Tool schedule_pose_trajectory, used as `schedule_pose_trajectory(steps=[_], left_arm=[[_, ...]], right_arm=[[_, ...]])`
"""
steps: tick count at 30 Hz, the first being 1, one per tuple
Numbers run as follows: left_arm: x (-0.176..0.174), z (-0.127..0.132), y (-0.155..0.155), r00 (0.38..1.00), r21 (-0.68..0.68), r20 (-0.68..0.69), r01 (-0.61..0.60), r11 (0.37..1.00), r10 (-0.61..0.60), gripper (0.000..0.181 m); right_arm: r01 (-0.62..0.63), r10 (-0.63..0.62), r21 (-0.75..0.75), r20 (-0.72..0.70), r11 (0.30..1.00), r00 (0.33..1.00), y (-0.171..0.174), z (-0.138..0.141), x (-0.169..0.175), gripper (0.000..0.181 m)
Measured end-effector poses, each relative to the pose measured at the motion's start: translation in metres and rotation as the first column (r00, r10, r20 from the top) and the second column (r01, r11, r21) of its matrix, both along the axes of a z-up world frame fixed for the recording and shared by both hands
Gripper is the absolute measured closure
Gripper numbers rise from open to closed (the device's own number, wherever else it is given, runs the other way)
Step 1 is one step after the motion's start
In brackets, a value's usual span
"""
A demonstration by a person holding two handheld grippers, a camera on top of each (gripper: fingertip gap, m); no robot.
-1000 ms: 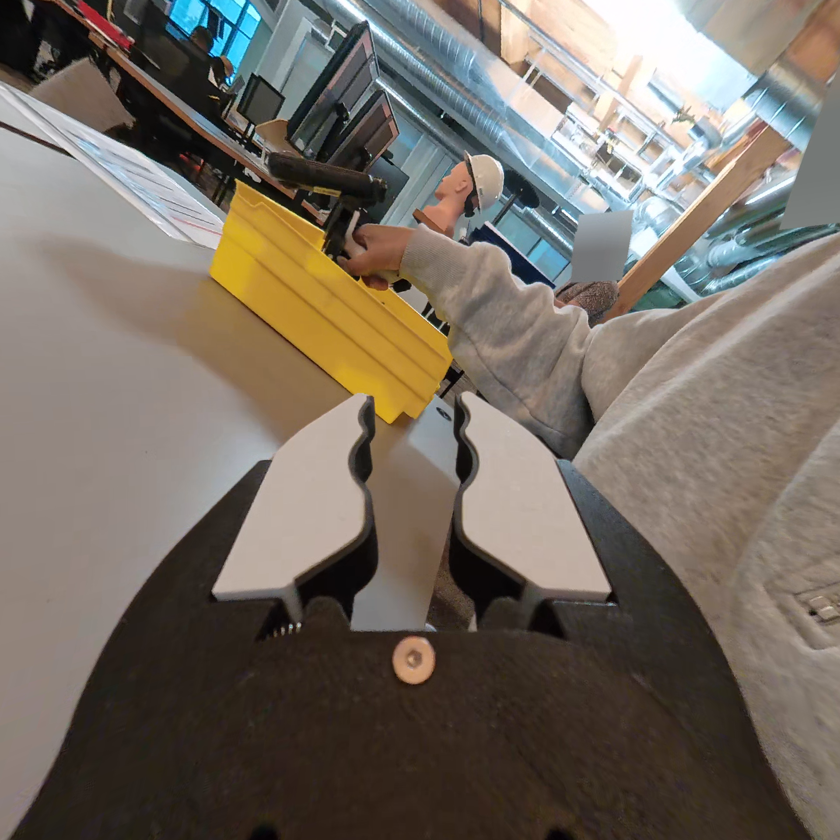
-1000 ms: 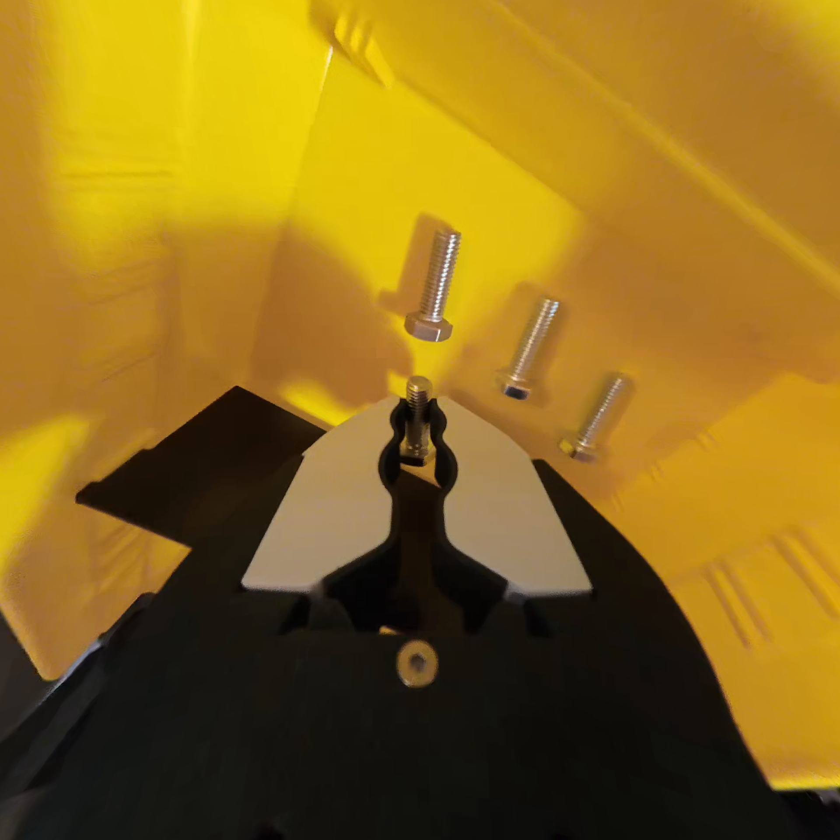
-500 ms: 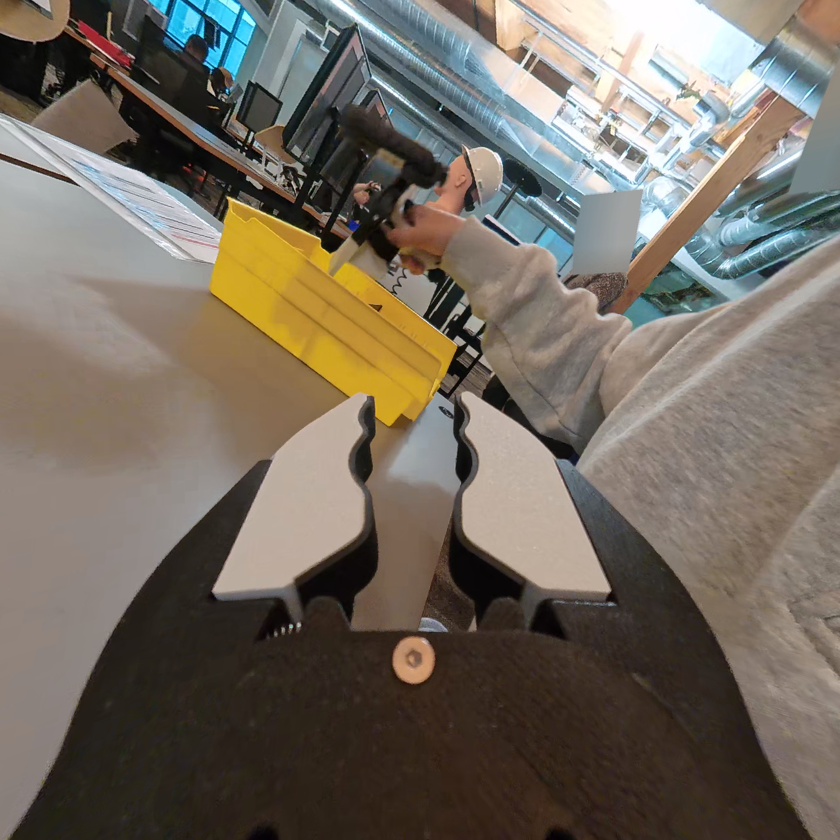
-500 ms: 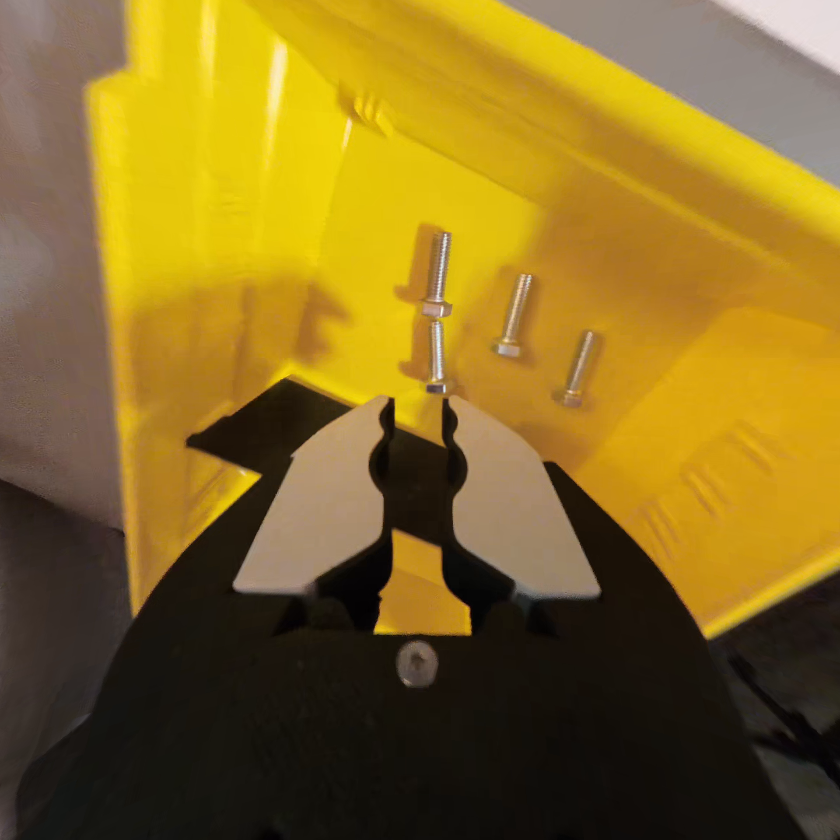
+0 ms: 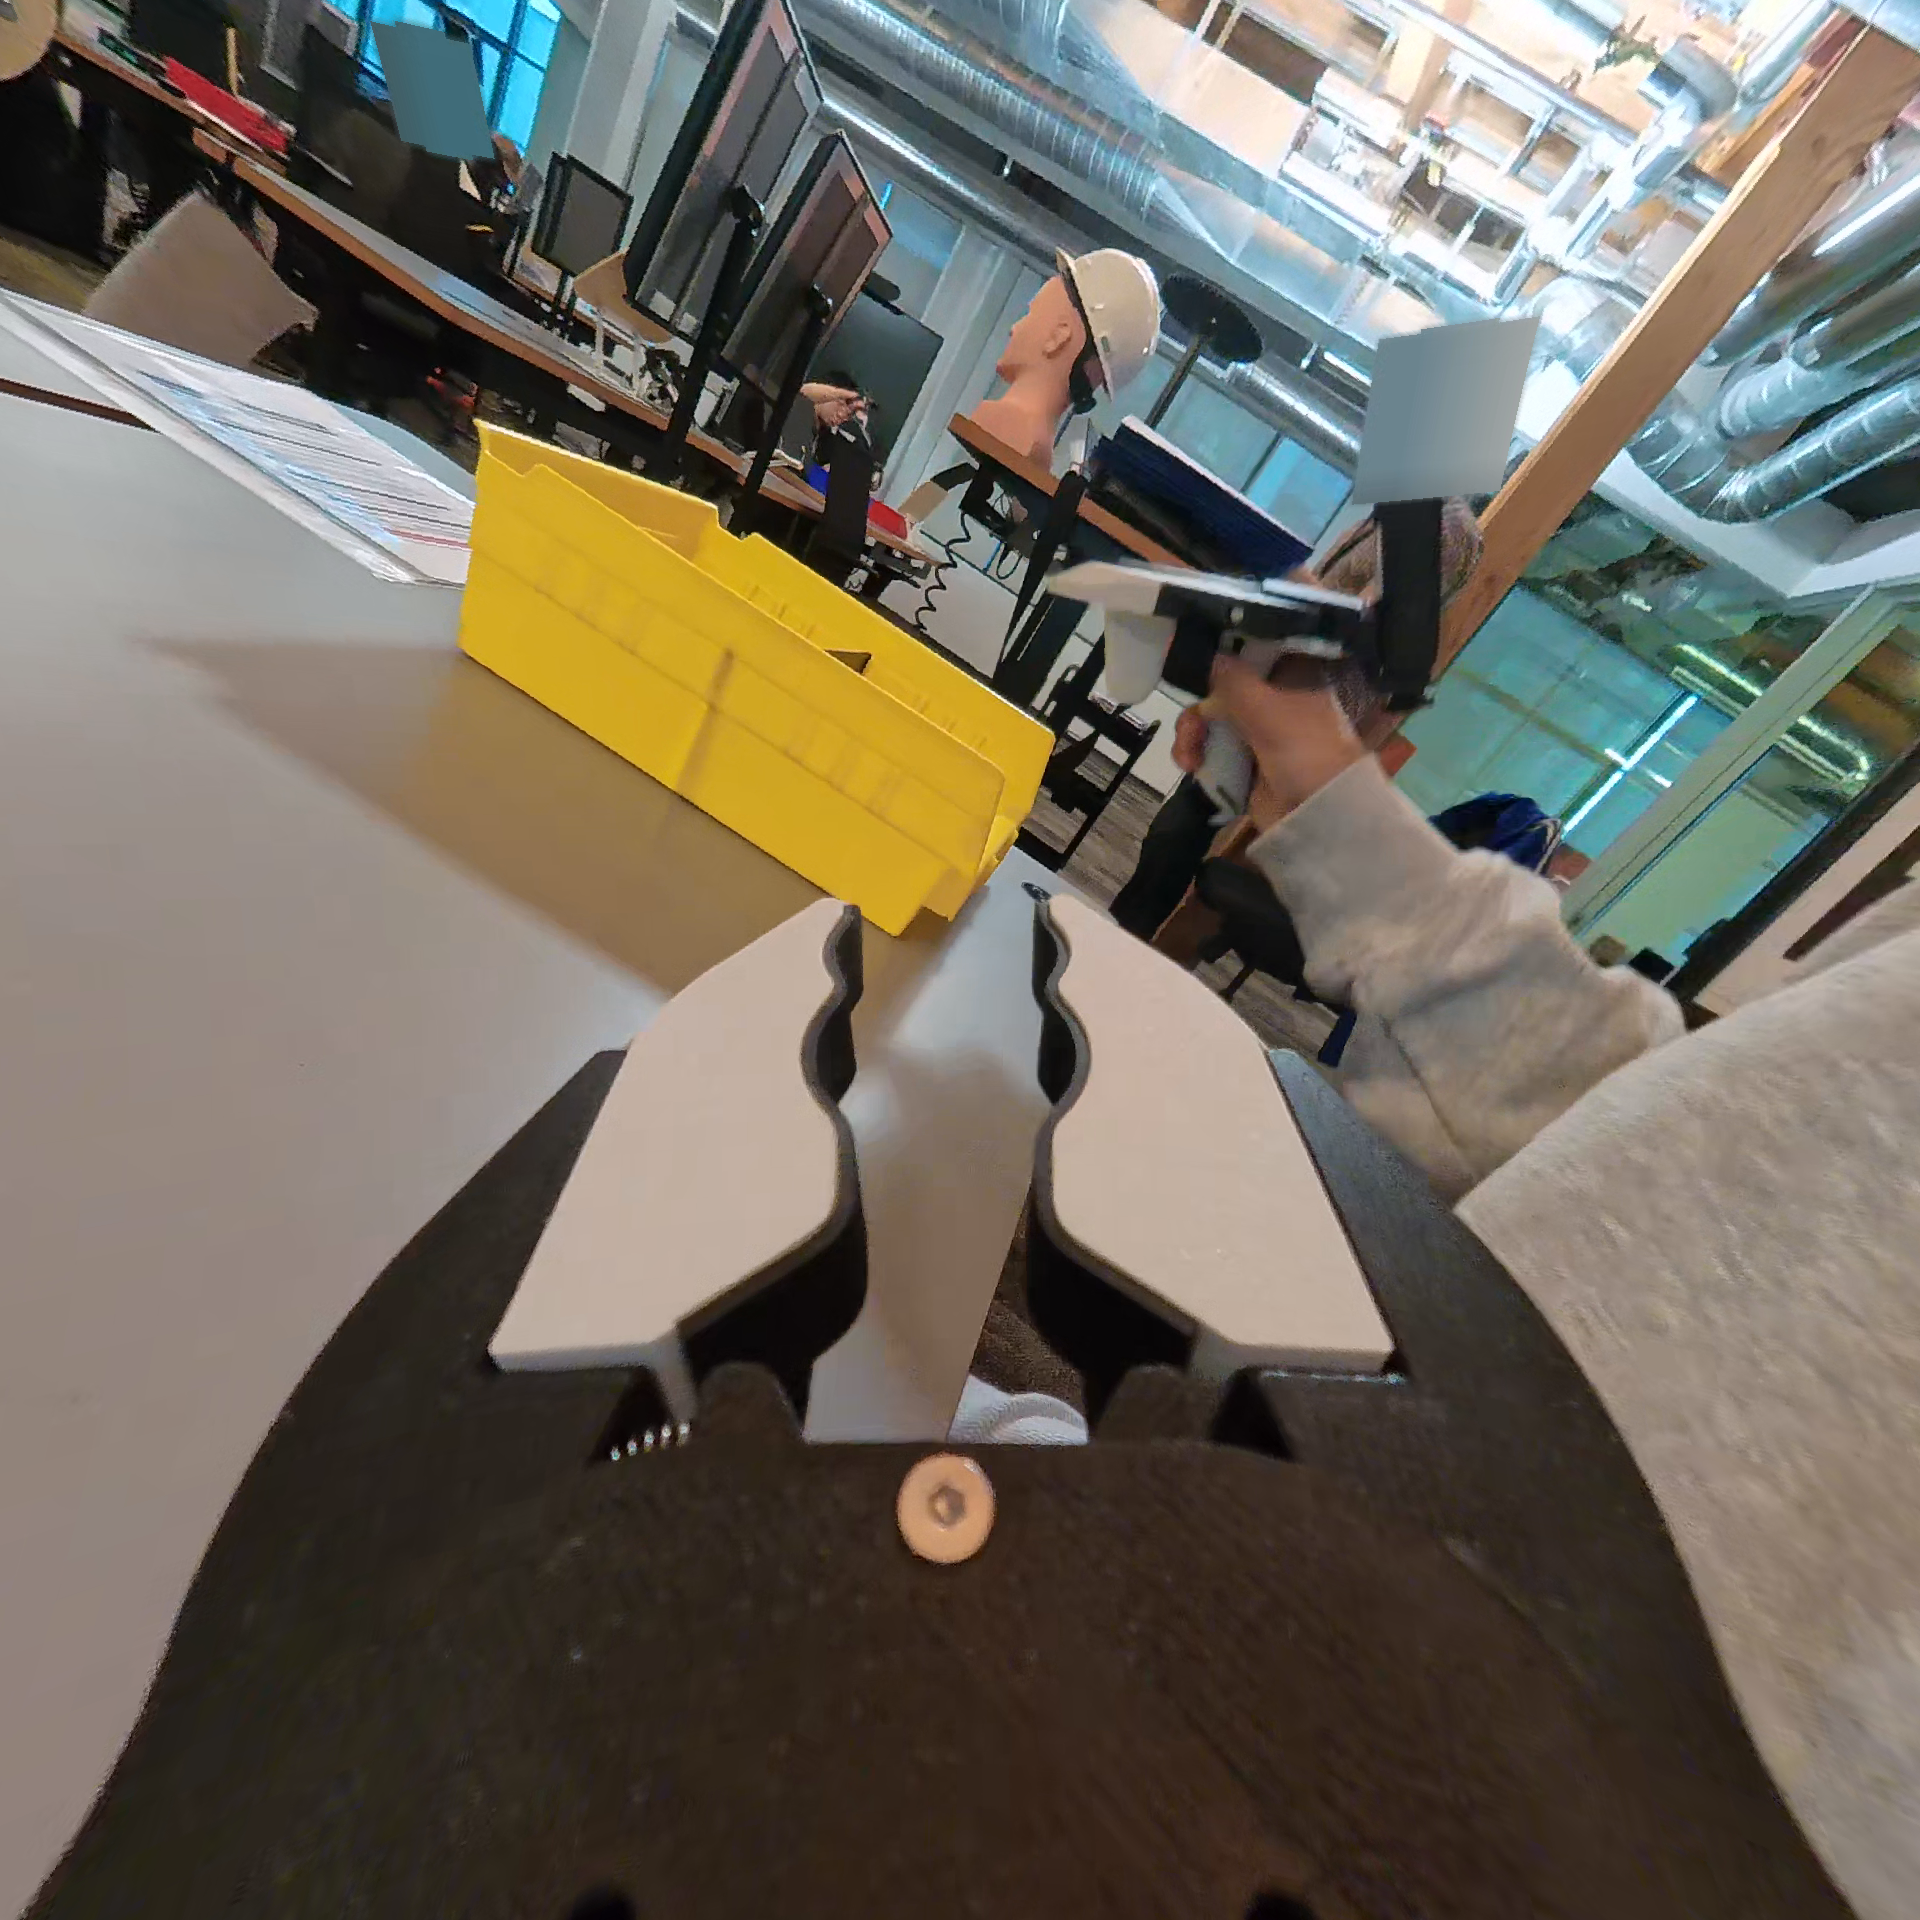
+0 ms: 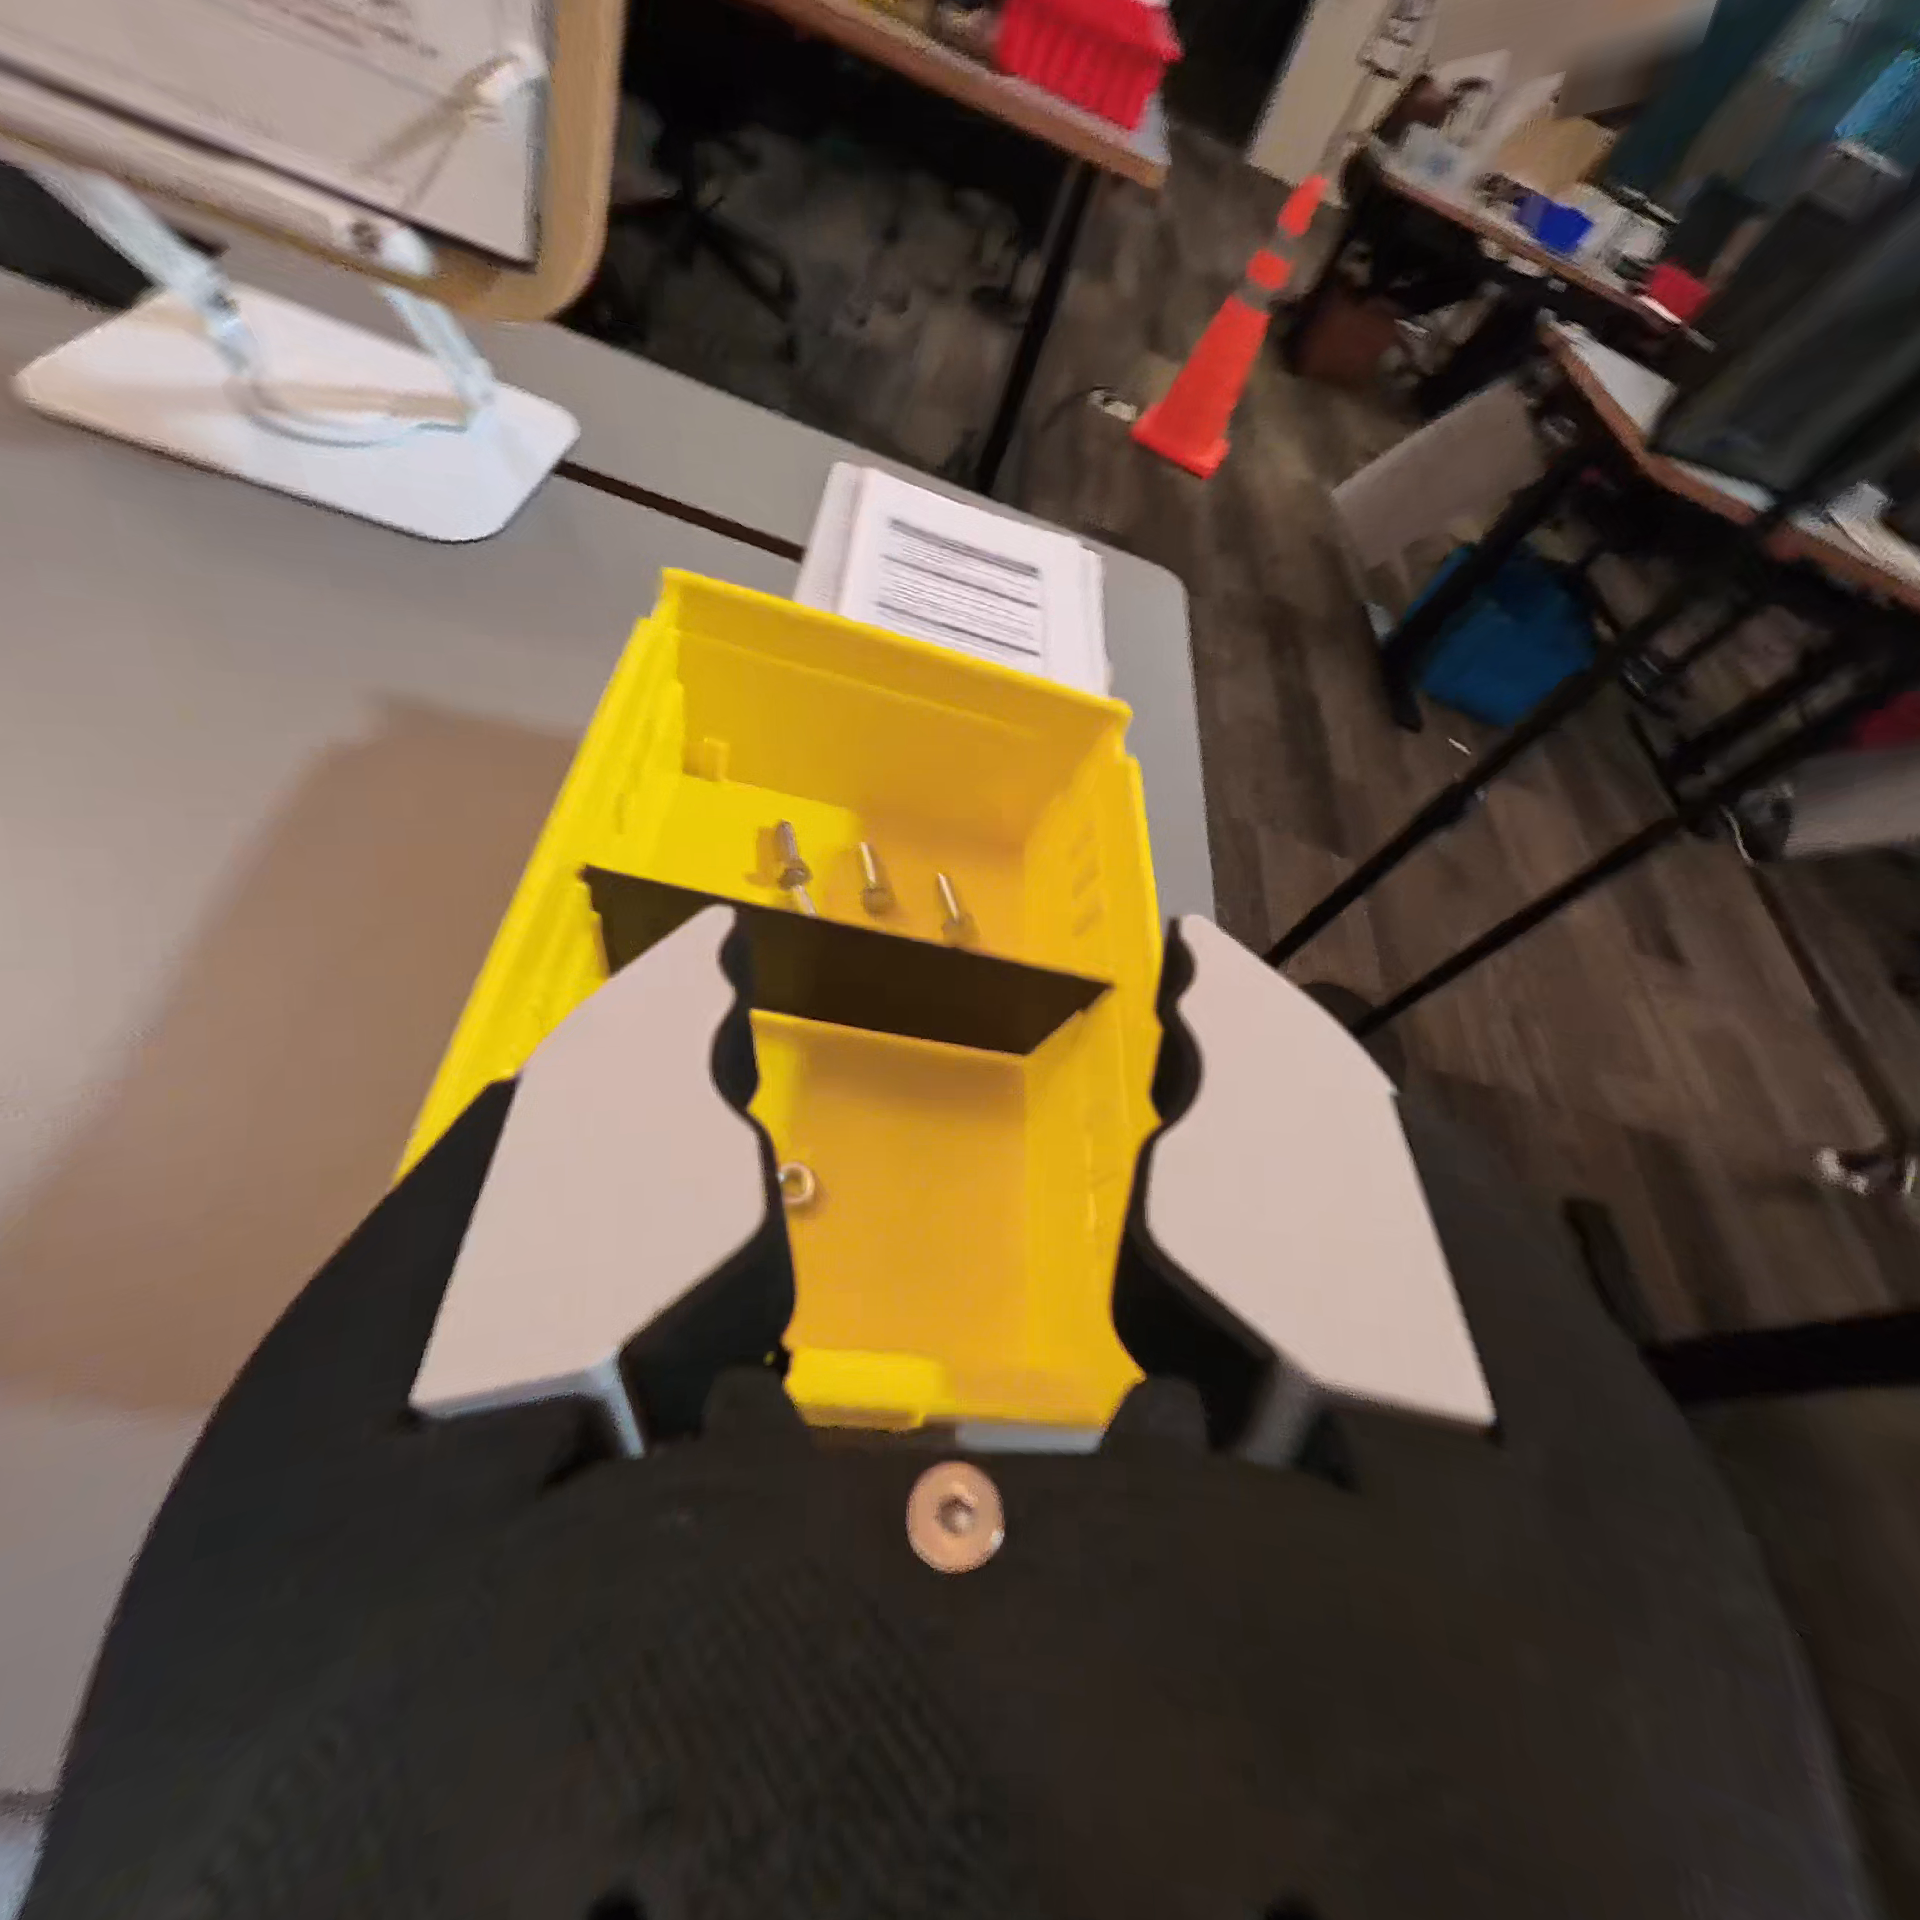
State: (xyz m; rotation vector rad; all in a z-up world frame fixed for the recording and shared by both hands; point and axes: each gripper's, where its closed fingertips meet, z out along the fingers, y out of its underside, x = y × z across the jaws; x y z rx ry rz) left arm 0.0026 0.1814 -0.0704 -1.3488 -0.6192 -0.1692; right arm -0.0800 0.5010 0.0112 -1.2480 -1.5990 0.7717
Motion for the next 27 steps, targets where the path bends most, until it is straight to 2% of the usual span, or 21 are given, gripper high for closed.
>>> schedule_pose_trajectory(steps=[2,5,7,10,12,16,18,21,23,27], left_arm=[[0.000,-0.001,0.000,1.000,-0.013,-0.012,-0.008,1.000,0.008,0.150],[-0.001,-0.004,0.000,0.999,-0.037,-0.031,-0.023,0.999,0.022,0.150],[-0.003,-0.005,0.000,0.999,-0.052,-0.044,-0.033,0.998,0.031,0.150],[-0.002,-0.007,0.002,0.998,-0.063,-0.048,-0.031,0.998,0.028,0.150],[-0.003,-0.009,0.003,0.998,-0.084,-0.055,-0.027,0.996,0.022,0.150],[-0.015,-0.021,-0.004,0.987,-0.233,-0.140,-0.113,0.966,0.082,0.155],[-0.024,-0.037,-0.011,0.981,-0.404,-0.171,-0.151,0.902,0.088,0.171],[-0.039,-0.062,-0.029,0.960,-0.631,-0.261,-0.246,0.736,0.097,0.176],[-0.047,-0.069,-0.040,0.936,-0.689,-0.332,-0.325,0.647,0.117,0.179],[-0.049,-0.078,-0.050,0.919,-0.756,-0.381,-0.372,0.539,0.100,0.181]], right_arm=[[0.077,-0.087,-0.124,-0.082,0.989,0.993,0.021,-0.021,0.014,0.097],[0.111,-0.201,-0.331,-0.251,0.937,0.947,0.050,-0.044,0.028,0.101],[0.147,-0.274,-0.397,-0.286,0.906,0.918,0.069,-0.064,0.035,0.103],[0.152,-0.259,-0.422,-0.209,0.894,0.943,0.074,-0.083,0.029,0.097],[0.163,-0.245,-0.364,-0.192,0.917,0.950,0.076,-0.092,0.024,0.096],[0.132,-0.199,-0.351,-0.163,0.927,0.966,0.072,-0.109,0.015,0.089],[0.125,-0.188,-0.333,-0.165,0.935,0.968,0.076,-0.111,0.014,0.096],[0.121,-0.188,-0.356,-0.160,0.927,0.969,0.085,-0.116,0.009,0.098],[0.100,-0.178,-0.389,-0.168,0.916,0.970,0.087,-0.115,0.006,0.102],[0.064,-0.143,-0.372,-0.189,0.926,0.971,0.089,-0.113,-0.001,0.115]])
